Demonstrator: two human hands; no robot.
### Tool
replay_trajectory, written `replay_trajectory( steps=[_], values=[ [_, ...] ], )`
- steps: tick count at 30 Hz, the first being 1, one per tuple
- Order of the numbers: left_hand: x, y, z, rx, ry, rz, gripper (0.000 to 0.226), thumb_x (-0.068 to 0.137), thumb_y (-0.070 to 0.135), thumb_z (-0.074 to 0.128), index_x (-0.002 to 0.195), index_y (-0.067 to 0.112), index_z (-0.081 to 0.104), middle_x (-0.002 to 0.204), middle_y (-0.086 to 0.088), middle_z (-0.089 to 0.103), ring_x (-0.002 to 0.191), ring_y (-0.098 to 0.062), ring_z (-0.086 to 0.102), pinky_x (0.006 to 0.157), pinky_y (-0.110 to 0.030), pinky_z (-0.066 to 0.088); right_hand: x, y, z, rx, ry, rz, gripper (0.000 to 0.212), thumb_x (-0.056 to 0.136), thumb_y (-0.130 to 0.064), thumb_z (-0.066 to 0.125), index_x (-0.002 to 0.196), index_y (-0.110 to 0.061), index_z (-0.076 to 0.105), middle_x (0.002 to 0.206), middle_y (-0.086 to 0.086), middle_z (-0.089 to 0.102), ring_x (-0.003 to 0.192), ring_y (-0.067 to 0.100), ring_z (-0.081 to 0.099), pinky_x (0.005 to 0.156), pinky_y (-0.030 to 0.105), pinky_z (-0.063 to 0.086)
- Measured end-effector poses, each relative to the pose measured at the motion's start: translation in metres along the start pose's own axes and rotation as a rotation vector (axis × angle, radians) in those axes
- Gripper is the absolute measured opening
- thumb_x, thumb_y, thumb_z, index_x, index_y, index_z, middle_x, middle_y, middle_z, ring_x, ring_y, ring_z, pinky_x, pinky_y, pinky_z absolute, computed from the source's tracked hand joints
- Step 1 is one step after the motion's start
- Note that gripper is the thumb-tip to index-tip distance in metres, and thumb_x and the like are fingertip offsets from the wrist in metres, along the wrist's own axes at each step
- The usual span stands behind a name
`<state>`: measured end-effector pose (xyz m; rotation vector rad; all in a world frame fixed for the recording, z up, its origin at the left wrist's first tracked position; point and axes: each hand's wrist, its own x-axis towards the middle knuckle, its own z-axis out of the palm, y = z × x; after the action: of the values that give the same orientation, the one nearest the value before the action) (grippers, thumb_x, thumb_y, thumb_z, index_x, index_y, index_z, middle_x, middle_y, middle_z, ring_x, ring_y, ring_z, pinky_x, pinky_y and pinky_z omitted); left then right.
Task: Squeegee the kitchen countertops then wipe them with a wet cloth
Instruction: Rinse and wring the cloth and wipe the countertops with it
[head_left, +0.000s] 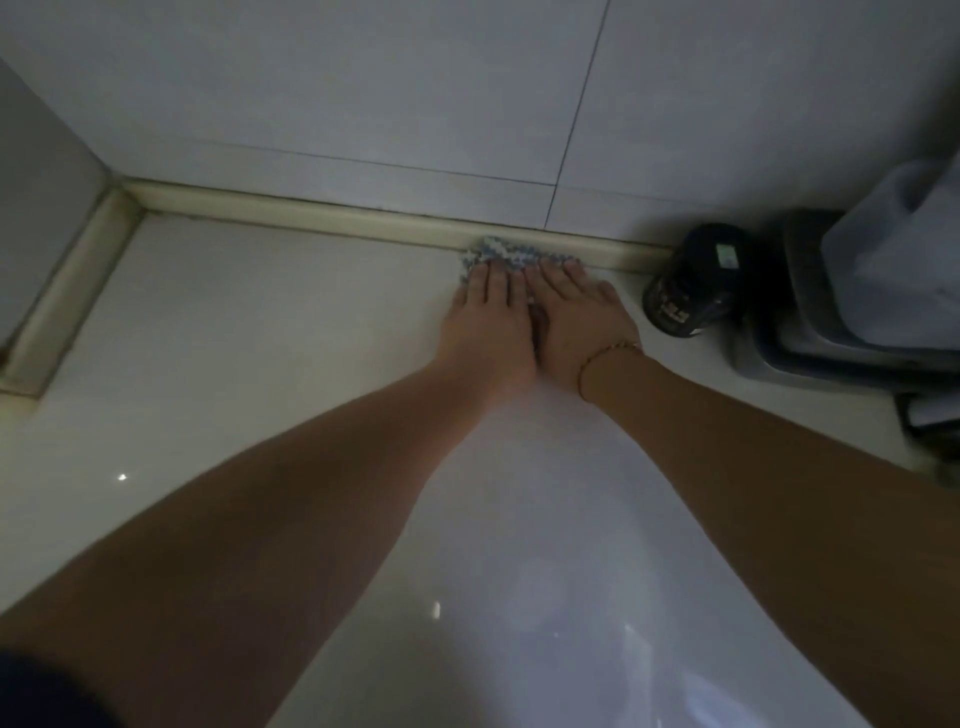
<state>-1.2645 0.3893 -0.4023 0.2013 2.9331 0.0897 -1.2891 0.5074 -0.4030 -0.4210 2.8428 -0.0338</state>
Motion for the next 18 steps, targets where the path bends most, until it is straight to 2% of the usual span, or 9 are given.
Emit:
replay_trajectory(
  steps=[7, 10, 13, 18],
  values=[
    [-0.006, 0.022, 0.000, -0.022, -0.045, -0.023, 0.073, 0.097, 0.038, 0.033, 0.153, 0.008, -0.003, 0.160, -0.015, -0.007, 0.148, -0.031, -0.006, 0.120, -0.041, 0.004, -0.005, 0.012, 0.000, 0.003, -0.005, 0.027, 0.055, 0.103, -0.033, 0.021, 0.155, -0.020, 0.008, 0.163, -0.001, 0.003, 0.150, 0.021, 0.004, 0.119, 0.039, 0.008],
    [-0.021, 0.032, 0.001, -0.023, -0.044, 0.010, 0.072, 0.098, 0.037, 0.032, 0.153, 0.007, -0.004, 0.160, -0.016, -0.008, 0.147, -0.032, -0.006, 0.120, -0.041, 0.004, -0.023, 0.012, 0.002, -0.031, -0.024, 0.051, 0.055, 0.103, -0.031, 0.022, 0.155, -0.019, 0.008, 0.163, 0.000, 0.004, 0.150, 0.023, 0.005, 0.119, 0.043, 0.008],
    [-0.052, 0.038, 0.005, -0.020, -0.058, 0.044, 0.071, 0.099, 0.036, 0.030, 0.153, 0.007, -0.006, 0.160, -0.015, -0.011, 0.147, -0.032, -0.008, 0.121, -0.040, 0.003, -0.058, 0.007, 0.008, -0.036, -0.033, 0.087, 0.056, 0.102, -0.033, 0.023, 0.155, -0.021, 0.008, 0.163, -0.001, 0.004, 0.150, 0.022, 0.004, 0.119, 0.048, 0.007],
    [-0.152, 0.052, 0.022, -0.014, -0.100, 0.092, 0.070, 0.099, 0.033, 0.029, 0.152, 0.005, -0.007, 0.159, -0.018, -0.012, 0.147, -0.034, -0.010, 0.119, -0.040, -0.002, -0.159, -0.015, 0.033, -0.013, -0.104, 0.091, 0.058, 0.099, -0.039, 0.017, 0.155, -0.025, 0.007, 0.163, -0.005, 0.001, 0.150, 0.018, -0.002, 0.118, 0.045, 0.006]
  ],
)
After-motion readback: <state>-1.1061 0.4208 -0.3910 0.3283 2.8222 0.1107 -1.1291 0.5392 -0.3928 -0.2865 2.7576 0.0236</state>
